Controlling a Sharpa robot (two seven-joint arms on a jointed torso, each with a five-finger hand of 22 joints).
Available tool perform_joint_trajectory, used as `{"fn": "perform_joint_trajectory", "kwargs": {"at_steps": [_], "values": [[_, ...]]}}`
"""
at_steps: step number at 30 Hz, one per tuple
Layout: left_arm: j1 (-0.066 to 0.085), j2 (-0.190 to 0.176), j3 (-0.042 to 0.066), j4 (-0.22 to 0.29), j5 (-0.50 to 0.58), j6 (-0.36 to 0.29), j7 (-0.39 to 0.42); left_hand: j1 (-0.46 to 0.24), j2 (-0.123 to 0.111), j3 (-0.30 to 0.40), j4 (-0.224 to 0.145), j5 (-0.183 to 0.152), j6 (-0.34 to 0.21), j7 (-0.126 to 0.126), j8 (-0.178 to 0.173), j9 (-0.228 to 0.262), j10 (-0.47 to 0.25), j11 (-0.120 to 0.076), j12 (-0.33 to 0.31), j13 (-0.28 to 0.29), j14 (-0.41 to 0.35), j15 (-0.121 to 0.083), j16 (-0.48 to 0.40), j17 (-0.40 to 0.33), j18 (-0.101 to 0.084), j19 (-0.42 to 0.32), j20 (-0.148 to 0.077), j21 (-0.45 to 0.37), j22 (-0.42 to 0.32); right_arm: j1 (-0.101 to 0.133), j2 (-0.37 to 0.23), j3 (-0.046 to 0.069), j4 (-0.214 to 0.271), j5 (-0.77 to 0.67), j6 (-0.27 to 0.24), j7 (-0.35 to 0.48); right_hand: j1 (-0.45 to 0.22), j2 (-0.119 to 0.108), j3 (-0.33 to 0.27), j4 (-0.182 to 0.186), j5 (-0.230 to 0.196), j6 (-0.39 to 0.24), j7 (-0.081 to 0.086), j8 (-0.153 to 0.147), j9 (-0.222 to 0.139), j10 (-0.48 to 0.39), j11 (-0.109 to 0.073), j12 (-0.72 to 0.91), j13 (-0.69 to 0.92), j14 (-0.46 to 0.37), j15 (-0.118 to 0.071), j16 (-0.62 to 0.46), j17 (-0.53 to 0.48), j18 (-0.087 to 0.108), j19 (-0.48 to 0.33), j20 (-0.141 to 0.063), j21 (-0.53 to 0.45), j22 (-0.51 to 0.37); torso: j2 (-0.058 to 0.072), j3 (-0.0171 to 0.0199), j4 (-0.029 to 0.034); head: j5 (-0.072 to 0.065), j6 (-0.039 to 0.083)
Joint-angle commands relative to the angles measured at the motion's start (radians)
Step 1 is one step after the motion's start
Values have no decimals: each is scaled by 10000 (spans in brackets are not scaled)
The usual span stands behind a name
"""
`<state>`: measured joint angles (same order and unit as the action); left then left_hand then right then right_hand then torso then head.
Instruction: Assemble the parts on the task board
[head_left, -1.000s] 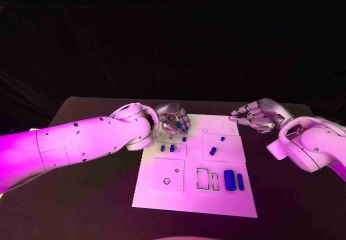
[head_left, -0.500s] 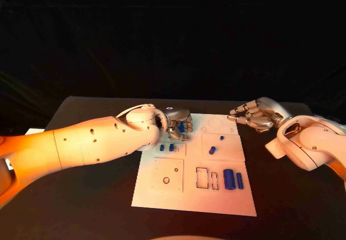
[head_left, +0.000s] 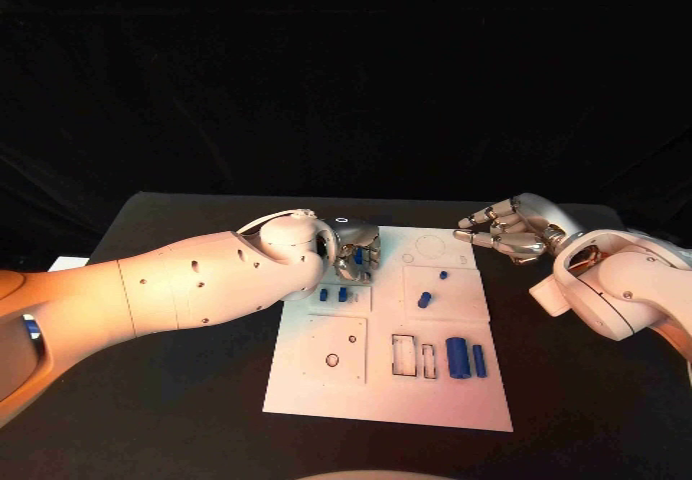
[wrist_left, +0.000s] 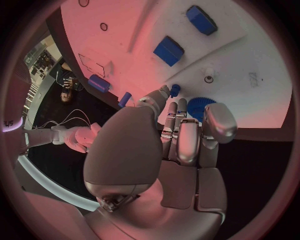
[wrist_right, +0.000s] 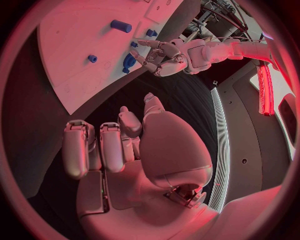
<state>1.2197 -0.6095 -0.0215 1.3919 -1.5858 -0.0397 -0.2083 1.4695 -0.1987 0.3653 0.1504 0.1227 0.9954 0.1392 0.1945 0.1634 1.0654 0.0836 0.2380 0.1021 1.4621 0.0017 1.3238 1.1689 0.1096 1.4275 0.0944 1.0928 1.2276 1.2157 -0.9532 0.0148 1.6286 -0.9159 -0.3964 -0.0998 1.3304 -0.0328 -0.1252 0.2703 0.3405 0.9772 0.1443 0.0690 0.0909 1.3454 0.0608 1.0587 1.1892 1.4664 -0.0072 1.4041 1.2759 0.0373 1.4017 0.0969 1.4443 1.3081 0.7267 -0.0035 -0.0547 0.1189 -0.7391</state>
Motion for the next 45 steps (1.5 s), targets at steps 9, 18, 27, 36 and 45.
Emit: {"fn": "perform_joint_trajectory", "kwargs": {"at_steps": [9, 18, 27, 36, 45], "values": [[-87, 180, 24, -143, -352, 415, -145, 109, 146, 237, -99, -8, 232, -6, -114, -83, 289, -35, -114, -114, 362, -76, 87, -8, -120, 63, 3, 100, 88, -8, 3, 1, 16, -126, 63, 106, 17, 120, -65, 15, 57, 61, -10, 8, 18, -46, -46, -20, 7, 467, -94, -36, 6, 195, -47, -15, -59, 351, -1, 6, 1, -15, -7], [-94, 244, 27, -206, -368, 817, -293, 175, 199, 505, -250, -14, 502, -46, -165, -155, 628, -99, -163, -185, 363, -127, 128, -42, -136, 67, -38, 211, 212, -8, 0, 1, 22, -144, 75, 100, 17, 120, -65, 15, 57, 61, -10, 8, 18, -46, -46, -20, 7, 467, -94, -36, 6, 195, -47, -15, -59, 351, -7, 5, 1, -11, -34], [-96, 239, 27, -213, -409, 985, -426, 210, 218, 659, -362, -13, 603, -47, -218, -202, 744, -117, -230, -224, 365, -140, 157, -52, -155, 81, -58, 311, 309, -8, -1, 1, 20, -147, 81, 100, 17, 120, -65, 15, 57, 61, -10, 8, 18, -46, -46, -20, 7, 467, -94, -36, 6, 195, -47, -15, -59, 351, -12, -2, -2, -6, -41], [-98, 226, 27, -197, -415, 1071, -534, 213, 230, 728, -408, -13, 643, -18, -247, -225, 795, -106, -265, -239, 364, -135, 170, -58, -173, 95, -57, 390, 377, -8, 2, 1, 21, -147, 81, 106, 17, 120, -65, 15, 57, 61, -10, 8, 18, -46, -46, -20, 7, 467, -94, -36, 6, 195, -47, -15, -59, 351, -7, -2, 3, 8, -58], [-108, 225, 28, -186, -409, 557, -287, 296, 496, 1120, -696, -22, 1243, -107, -162, -196, 1520, -257, -308, -178, 358, -247, 203, -124, -227, 176, -130, 727, 665, -8, 11, 1, 22, -148, 76, 118, 17, 120, -65, 15, 57, 61, -10, 8, 18, -46, -46, -20, 7, 467, -94, -36, 6, 195, -47, -15, -59, 351, -11, 0, 5, 27, -59]]}}
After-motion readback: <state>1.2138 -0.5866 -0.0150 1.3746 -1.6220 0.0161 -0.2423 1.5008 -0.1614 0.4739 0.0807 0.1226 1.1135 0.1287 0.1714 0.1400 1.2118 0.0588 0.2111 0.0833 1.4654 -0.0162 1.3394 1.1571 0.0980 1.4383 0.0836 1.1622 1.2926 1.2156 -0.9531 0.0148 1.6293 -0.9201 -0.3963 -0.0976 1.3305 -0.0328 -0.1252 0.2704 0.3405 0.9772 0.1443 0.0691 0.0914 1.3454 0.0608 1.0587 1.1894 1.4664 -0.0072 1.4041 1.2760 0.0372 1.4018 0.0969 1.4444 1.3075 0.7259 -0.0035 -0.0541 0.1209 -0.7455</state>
